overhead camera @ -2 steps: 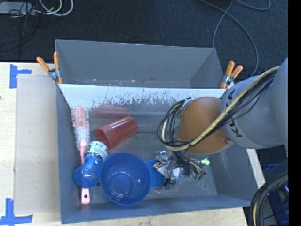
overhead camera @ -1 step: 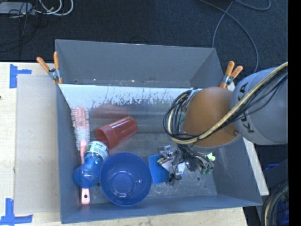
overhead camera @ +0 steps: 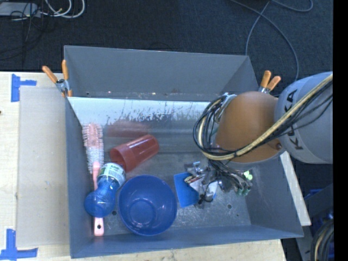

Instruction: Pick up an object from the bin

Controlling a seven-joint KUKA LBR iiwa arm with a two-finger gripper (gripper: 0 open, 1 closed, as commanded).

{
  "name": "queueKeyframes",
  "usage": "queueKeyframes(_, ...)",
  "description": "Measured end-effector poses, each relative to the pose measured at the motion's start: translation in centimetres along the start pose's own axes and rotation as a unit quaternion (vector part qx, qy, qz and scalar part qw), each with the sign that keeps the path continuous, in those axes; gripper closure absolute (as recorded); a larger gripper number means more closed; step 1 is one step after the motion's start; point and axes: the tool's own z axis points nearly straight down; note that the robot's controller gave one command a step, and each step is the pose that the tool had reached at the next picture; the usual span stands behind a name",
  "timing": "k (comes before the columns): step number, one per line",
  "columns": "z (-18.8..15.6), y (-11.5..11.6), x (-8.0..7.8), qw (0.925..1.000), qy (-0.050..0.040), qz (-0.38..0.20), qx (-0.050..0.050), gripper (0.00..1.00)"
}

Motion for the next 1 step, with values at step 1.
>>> queueKeyframes(1, -0.80, 0.05, 0.03, 1.0000, 0.0011, 0.000, 0.000, 1.00)
